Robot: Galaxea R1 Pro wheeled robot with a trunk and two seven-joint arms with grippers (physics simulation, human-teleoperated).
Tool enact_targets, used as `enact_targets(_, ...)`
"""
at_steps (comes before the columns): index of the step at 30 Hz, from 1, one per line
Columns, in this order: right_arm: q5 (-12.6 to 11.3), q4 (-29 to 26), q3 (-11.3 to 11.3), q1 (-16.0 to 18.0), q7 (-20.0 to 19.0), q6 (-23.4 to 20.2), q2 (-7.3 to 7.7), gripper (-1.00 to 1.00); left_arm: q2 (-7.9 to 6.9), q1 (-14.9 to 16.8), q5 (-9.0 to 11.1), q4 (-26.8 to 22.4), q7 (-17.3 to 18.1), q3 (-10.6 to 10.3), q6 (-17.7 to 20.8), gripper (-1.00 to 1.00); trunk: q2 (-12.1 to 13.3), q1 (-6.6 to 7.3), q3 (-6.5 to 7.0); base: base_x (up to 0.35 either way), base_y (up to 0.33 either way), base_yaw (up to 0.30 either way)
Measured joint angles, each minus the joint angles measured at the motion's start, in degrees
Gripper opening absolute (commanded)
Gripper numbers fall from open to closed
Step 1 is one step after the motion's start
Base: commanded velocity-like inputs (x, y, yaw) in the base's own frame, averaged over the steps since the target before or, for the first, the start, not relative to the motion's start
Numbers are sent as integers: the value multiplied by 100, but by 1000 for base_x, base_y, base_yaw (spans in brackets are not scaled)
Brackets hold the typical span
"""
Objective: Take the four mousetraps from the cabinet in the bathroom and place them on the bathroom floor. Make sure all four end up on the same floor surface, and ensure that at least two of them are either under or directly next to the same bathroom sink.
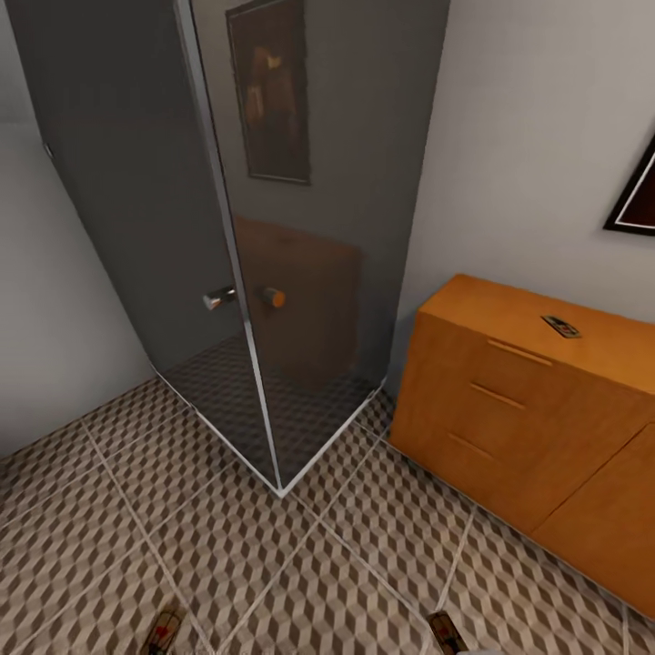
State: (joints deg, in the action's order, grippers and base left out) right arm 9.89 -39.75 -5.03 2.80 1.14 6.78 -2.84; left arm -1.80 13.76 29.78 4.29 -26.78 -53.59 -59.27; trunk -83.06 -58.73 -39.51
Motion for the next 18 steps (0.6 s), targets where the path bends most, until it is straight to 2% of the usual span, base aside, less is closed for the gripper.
enact_targets(18, 0, 1, 0, 0, 0, 0, 0, -100, 0, 0, 1, 0, 0, 0, 0, -100, 0, 0, -57, 0, 0, 269)
